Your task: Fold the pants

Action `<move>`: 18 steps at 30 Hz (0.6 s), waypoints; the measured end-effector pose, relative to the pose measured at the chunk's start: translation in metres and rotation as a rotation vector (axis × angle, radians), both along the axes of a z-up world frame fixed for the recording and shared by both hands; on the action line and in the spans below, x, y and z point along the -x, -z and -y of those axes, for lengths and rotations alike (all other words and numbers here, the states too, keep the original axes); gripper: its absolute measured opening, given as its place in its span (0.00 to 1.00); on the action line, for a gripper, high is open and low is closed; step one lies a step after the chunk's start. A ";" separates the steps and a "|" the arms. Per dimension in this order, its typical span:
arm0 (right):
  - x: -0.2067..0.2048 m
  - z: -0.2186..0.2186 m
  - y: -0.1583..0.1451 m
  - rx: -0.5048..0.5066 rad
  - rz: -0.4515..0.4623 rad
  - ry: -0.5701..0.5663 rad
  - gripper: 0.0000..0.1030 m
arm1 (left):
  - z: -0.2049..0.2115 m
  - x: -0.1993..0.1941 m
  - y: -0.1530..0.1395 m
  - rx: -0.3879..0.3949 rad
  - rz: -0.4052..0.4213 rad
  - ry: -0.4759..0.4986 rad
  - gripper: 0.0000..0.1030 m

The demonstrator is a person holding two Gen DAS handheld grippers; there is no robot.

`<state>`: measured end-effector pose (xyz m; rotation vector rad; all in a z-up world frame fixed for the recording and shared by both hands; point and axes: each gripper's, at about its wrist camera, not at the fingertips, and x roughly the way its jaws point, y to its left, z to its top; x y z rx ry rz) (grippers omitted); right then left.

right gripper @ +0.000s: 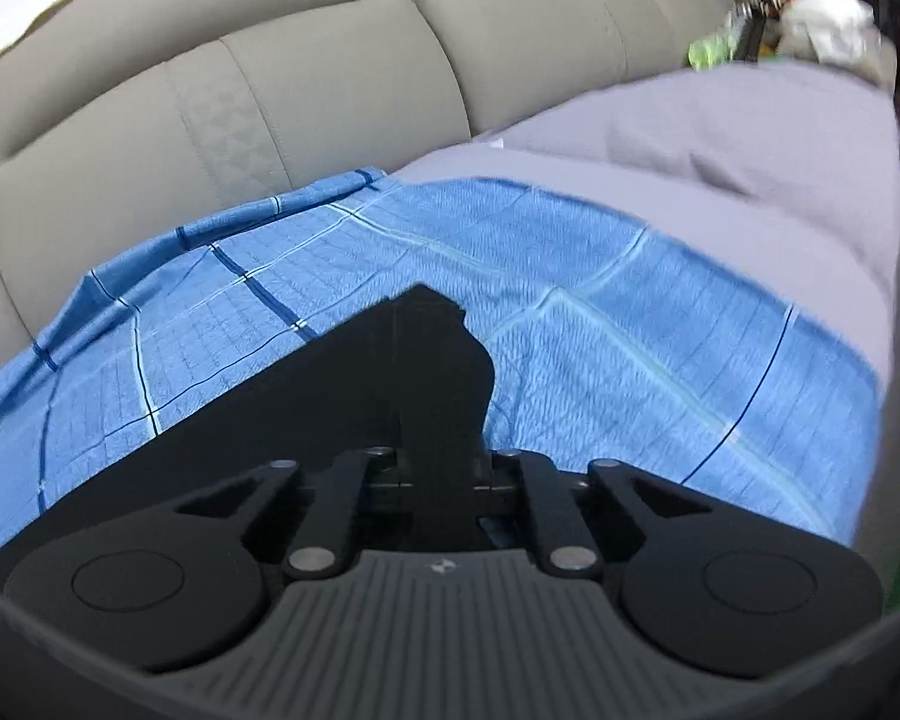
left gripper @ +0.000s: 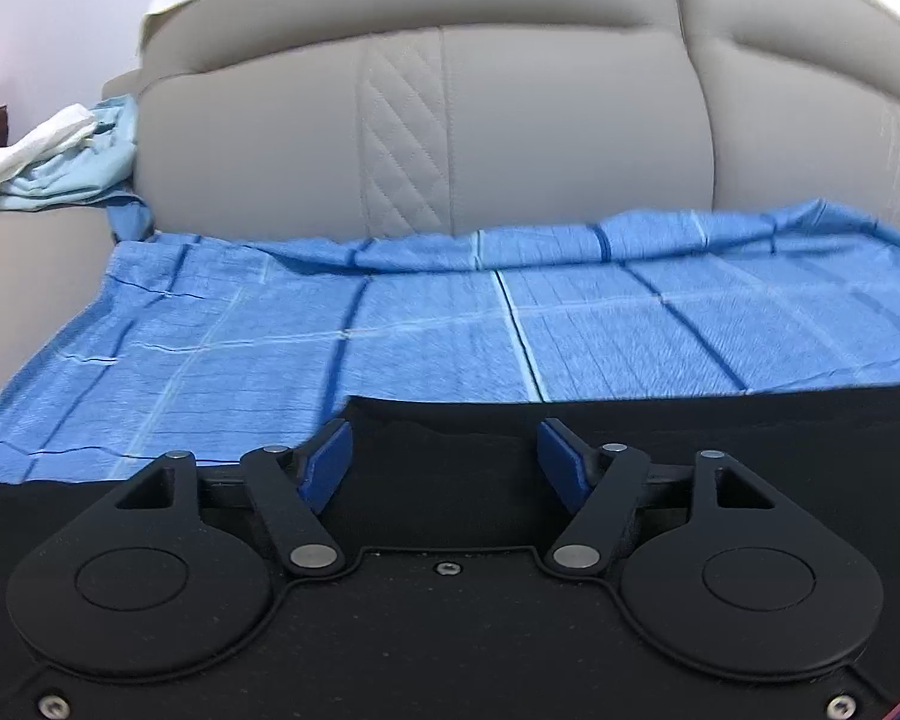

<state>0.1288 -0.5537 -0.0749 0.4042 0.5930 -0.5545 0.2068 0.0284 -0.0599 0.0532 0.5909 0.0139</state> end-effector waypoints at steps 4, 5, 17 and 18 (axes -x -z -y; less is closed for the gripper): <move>-0.010 -0.035 -0.027 0.061 0.019 -0.090 0.12 | -0.041 0.020 -0.018 0.056 0.002 -0.063 0.68; -0.016 -0.049 -0.035 0.077 0.023 -0.121 0.12 | -0.051 0.024 -0.020 0.067 0.002 -0.080 0.68; -0.012 -0.397 -0.006 0.473 -0.043 -1.035 0.35 | -0.135 0.072 -0.015 0.177 -0.031 -0.222 0.68; -0.002 -0.411 0.001 0.487 -0.043 -1.090 0.38 | -0.135 0.075 -0.015 0.170 -0.030 -0.219 0.68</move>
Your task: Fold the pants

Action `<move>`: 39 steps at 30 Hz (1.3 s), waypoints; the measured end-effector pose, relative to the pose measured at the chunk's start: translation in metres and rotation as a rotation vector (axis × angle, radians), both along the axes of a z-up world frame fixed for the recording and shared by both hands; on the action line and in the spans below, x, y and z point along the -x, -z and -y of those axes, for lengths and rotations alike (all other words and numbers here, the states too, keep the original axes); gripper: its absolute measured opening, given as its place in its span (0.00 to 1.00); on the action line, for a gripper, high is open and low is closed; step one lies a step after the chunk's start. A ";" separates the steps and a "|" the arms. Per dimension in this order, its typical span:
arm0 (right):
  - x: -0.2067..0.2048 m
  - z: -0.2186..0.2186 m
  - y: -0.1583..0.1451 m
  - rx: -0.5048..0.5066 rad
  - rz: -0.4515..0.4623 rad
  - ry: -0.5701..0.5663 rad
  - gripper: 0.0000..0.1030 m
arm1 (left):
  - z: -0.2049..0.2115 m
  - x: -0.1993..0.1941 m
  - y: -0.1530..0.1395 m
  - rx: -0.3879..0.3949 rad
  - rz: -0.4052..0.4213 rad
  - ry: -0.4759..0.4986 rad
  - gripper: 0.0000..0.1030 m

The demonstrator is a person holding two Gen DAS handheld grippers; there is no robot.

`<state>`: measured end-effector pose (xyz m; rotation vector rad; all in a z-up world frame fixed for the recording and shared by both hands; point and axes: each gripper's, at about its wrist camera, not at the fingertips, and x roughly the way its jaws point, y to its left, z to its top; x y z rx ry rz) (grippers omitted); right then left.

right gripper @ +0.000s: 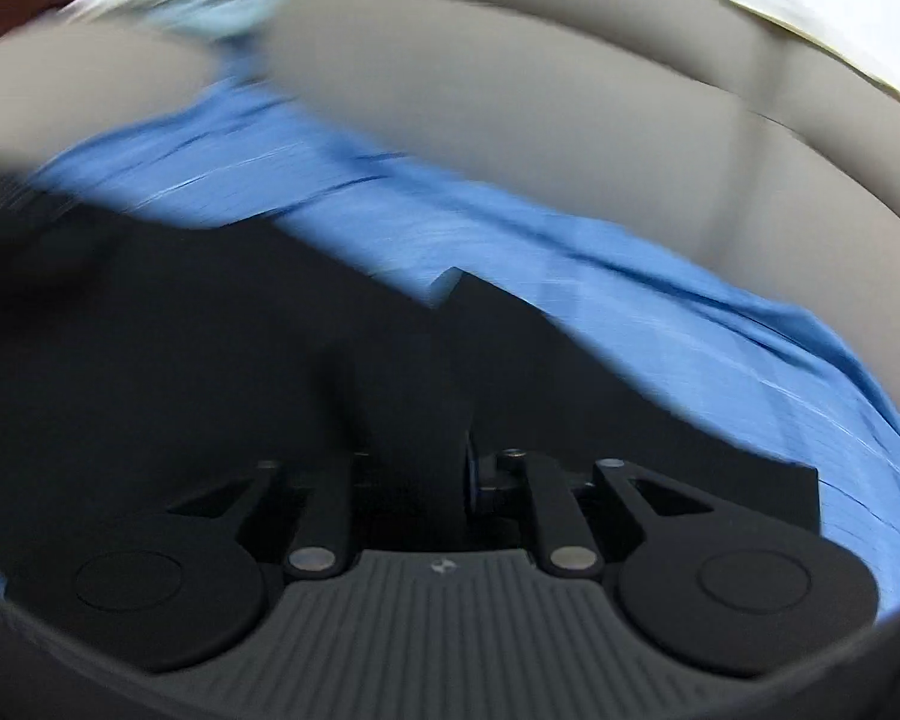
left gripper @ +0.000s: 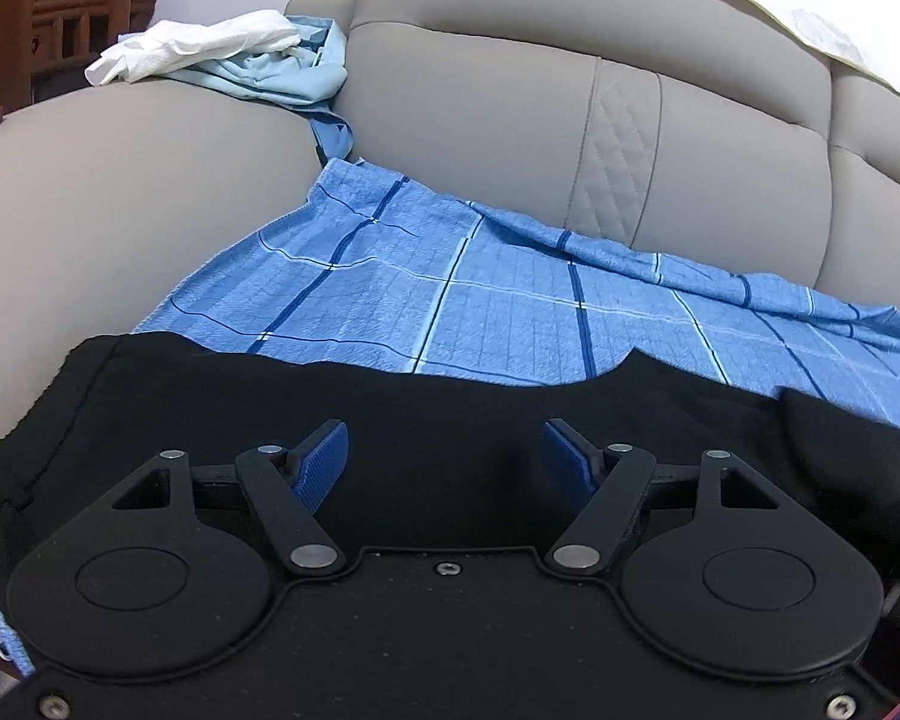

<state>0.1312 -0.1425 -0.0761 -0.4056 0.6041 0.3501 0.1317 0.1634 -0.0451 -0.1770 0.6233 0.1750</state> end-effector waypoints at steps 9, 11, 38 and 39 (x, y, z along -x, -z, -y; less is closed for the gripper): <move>0.069 -0.002 0.004 -0.032 0.024 -0.185 0.89 | 0.024 0.012 -0.006 0.018 0.007 0.116 0.68; 0.077 0.013 -0.002 -0.074 0.020 -0.194 0.90 | 0.034 0.016 -0.008 0.024 0.008 0.161 0.68; 0.071 0.160 -0.001 -0.138 0.095 0.285 1.00 | 0.116 0.082 0.001 -0.033 -0.038 0.462 0.65; 0.066 0.162 -0.002 -0.138 0.102 0.296 1.00 | 0.110 0.071 -0.004 0.003 -0.019 0.433 0.66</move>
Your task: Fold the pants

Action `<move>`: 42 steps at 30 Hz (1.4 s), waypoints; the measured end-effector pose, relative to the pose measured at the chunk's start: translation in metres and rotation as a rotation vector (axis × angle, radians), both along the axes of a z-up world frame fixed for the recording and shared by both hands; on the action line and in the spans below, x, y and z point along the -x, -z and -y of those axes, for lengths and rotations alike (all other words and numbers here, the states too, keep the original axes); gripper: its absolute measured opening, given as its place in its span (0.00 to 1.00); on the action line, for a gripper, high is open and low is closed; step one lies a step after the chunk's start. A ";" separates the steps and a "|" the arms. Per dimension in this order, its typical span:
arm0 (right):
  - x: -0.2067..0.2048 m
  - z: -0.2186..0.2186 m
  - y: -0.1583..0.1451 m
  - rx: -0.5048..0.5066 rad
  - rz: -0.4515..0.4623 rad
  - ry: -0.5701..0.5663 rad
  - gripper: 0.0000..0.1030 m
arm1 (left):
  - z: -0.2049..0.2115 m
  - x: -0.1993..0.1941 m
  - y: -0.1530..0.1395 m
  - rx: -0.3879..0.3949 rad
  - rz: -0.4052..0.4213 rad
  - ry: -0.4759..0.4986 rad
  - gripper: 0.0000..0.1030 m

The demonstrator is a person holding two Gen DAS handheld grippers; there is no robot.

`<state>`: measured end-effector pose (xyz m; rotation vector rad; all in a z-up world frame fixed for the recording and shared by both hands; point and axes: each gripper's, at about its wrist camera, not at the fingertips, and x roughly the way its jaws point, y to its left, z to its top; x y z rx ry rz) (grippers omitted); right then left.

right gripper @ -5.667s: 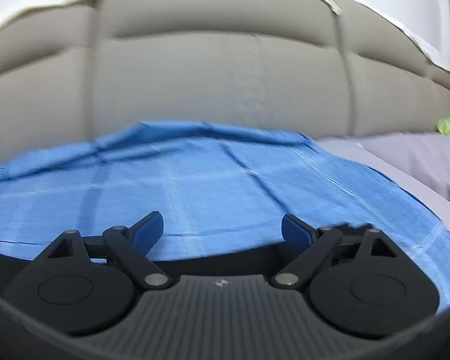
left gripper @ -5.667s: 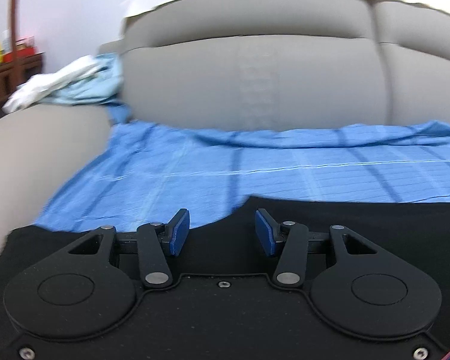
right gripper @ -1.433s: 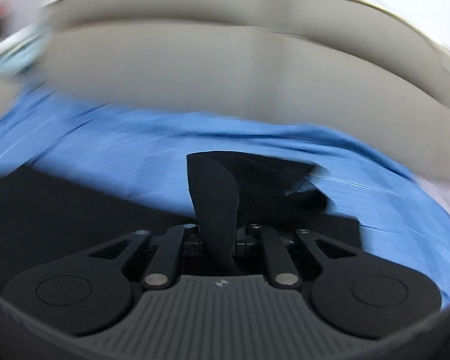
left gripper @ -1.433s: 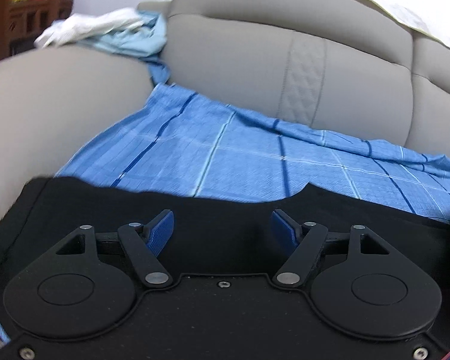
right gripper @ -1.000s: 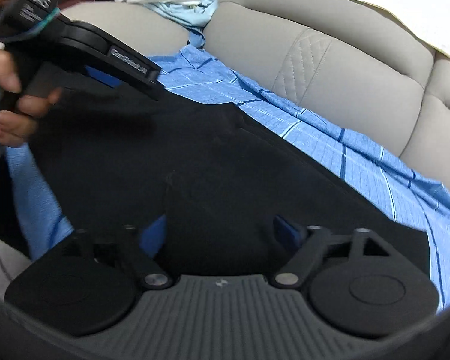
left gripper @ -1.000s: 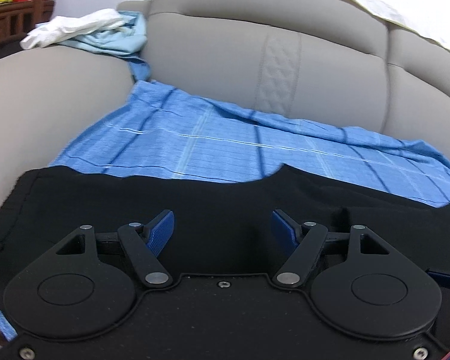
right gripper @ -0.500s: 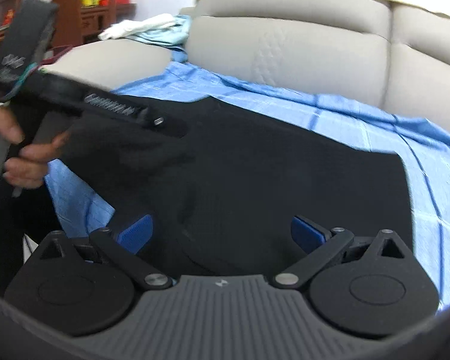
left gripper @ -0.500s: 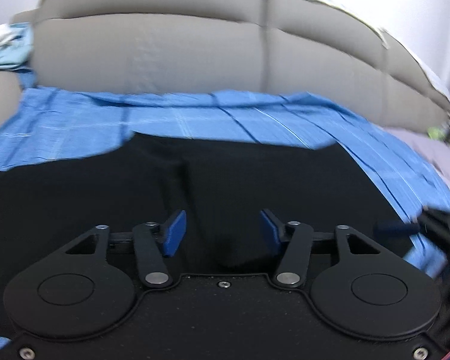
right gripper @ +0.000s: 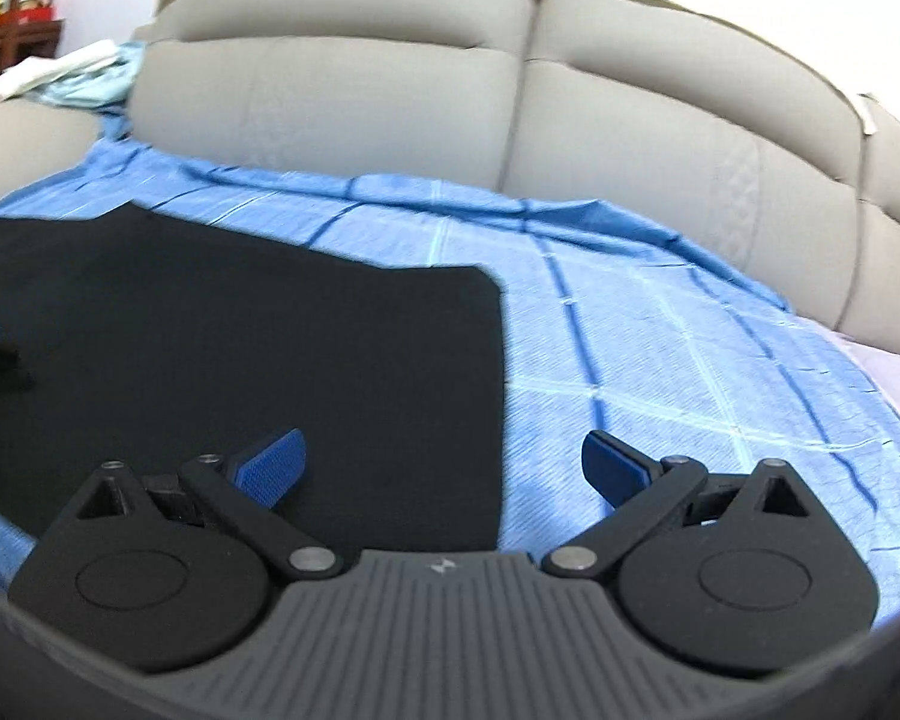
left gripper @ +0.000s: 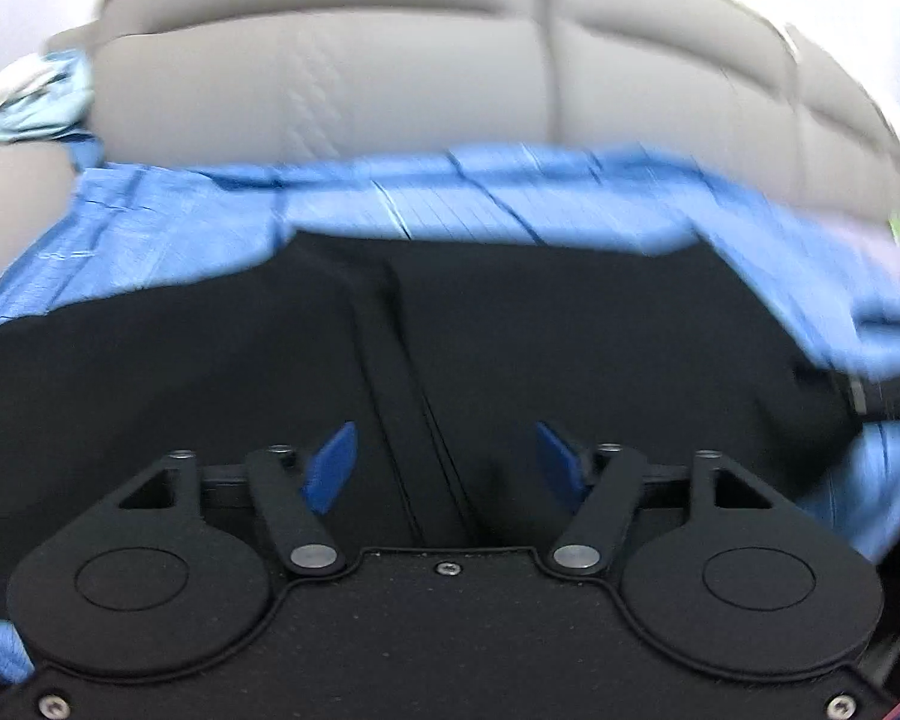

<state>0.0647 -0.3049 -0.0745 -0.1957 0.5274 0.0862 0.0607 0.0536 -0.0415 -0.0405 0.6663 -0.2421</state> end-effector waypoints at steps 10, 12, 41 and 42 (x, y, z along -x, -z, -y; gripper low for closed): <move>-0.034 0.011 0.012 0.006 0.012 0.100 1.00 | -0.005 -0.102 0.018 0.125 -0.088 -0.153 0.55; -0.033 0.012 0.014 0.014 0.014 0.110 1.00 | -0.003 -0.104 0.019 0.142 -0.089 -0.148 0.42; -0.036 -0.001 0.022 -0.002 0.009 0.065 1.00 | -0.003 -0.144 -0.007 -0.006 -0.016 -0.268 0.05; -0.036 -0.001 0.023 -0.001 0.008 0.064 1.00 | -0.003 -0.142 -0.001 -0.028 -0.038 -0.273 0.06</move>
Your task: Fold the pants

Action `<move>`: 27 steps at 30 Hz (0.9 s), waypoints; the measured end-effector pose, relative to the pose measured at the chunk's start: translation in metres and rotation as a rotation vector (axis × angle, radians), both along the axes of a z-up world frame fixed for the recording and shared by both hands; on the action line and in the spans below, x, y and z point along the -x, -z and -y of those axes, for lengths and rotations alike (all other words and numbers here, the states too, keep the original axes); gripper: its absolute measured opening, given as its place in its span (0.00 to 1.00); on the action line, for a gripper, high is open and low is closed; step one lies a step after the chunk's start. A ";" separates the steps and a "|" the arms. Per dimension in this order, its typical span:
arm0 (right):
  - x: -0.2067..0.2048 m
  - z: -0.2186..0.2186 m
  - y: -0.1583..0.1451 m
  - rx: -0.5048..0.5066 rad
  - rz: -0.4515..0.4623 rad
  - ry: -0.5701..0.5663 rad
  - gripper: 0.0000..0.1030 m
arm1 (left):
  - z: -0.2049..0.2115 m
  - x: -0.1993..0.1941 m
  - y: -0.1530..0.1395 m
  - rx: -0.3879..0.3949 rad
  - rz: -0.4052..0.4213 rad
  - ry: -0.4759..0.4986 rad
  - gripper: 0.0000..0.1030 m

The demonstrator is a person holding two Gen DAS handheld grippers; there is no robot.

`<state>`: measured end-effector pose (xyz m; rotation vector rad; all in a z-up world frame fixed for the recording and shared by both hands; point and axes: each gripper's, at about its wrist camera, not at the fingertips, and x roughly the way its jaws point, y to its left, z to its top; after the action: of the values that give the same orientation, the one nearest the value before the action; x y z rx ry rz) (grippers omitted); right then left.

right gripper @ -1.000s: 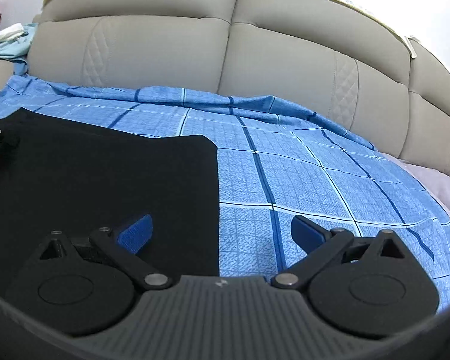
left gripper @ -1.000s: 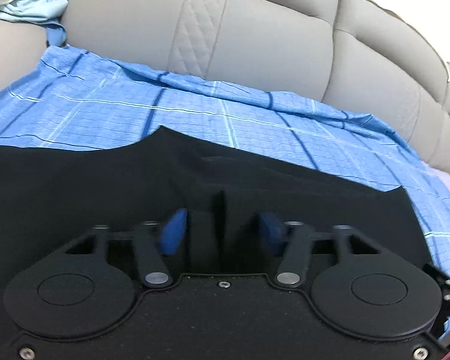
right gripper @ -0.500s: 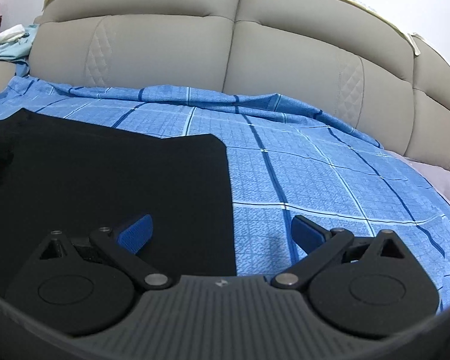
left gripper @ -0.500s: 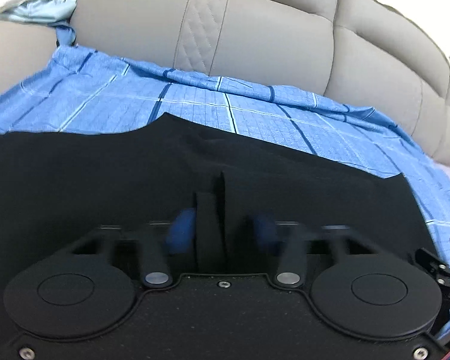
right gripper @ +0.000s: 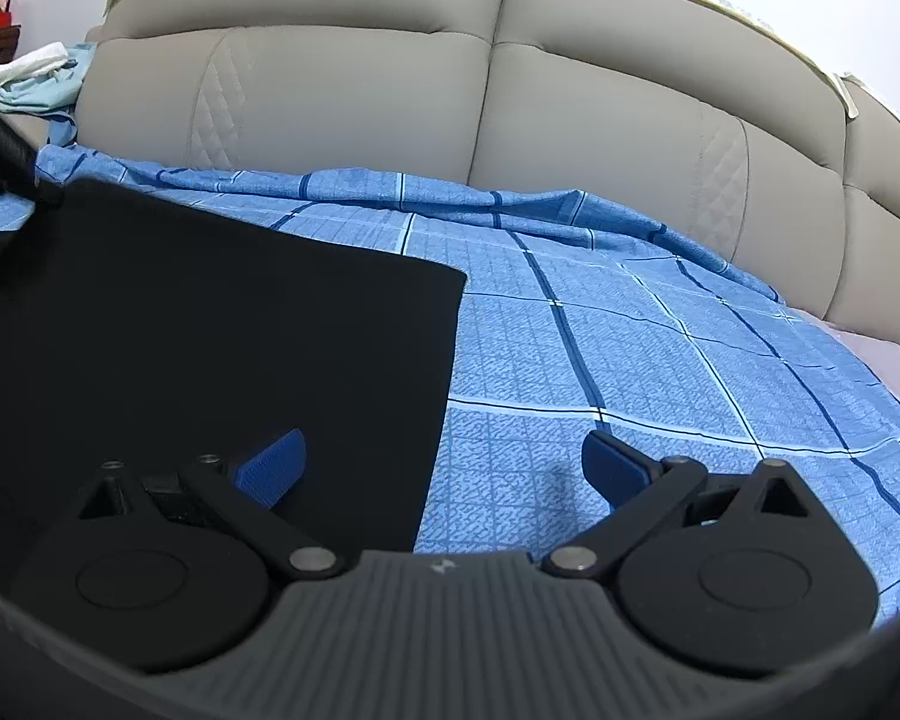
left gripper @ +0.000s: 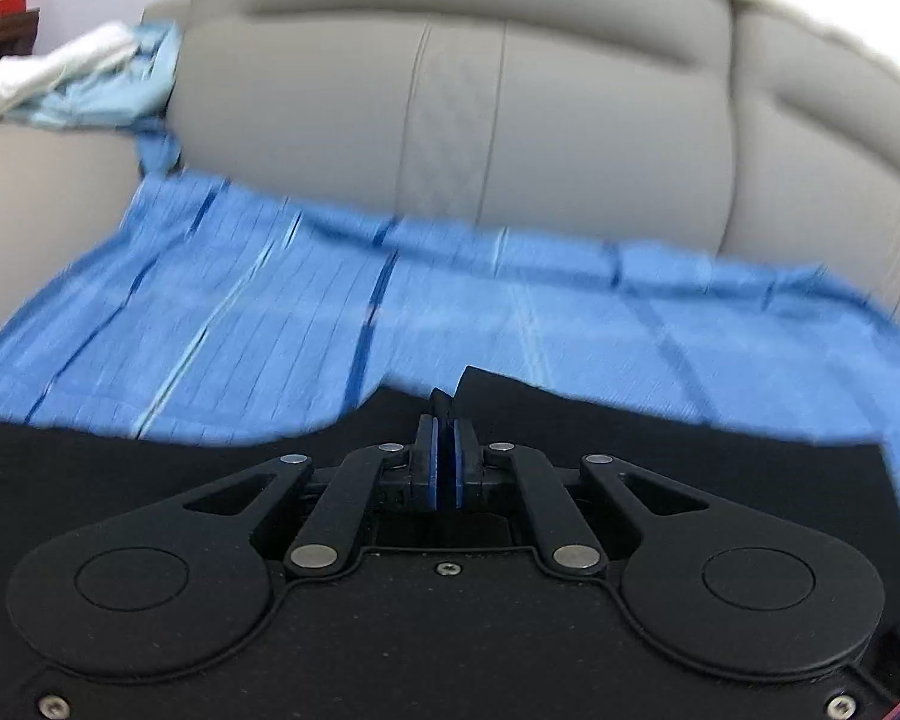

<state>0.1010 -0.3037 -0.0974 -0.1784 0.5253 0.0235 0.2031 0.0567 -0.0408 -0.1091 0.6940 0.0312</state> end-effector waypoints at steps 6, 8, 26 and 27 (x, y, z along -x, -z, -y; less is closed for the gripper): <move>0.000 -0.003 0.003 0.018 -0.006 -0.007 1.00 | -0.004 0.026 0.017 -0.126 -0.006 0.009 0.11; -0.001 -0.002 0.003 0.013 -0.008 -0.009 1.00 | -0.008 0.034 0.014 -0.153 0.009 -0.012 0.32; 0.018 -0.031 0.002 -0.086 0.018 -0.136 1.00 | 0.007 0.124 0.033 -0.122 0.003 0.036 0.46; 0.021 -0.033 0.003 -0.087 0.014 -0.141 1.00 | 0.005 0.127 0.036 -0.115 0.009 0.033 0.47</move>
<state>0.0803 -0.2707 -0.1009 -0.1302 0.4956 0.1817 0.0763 0.0514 -0.0763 0.0126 0.6835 0.0394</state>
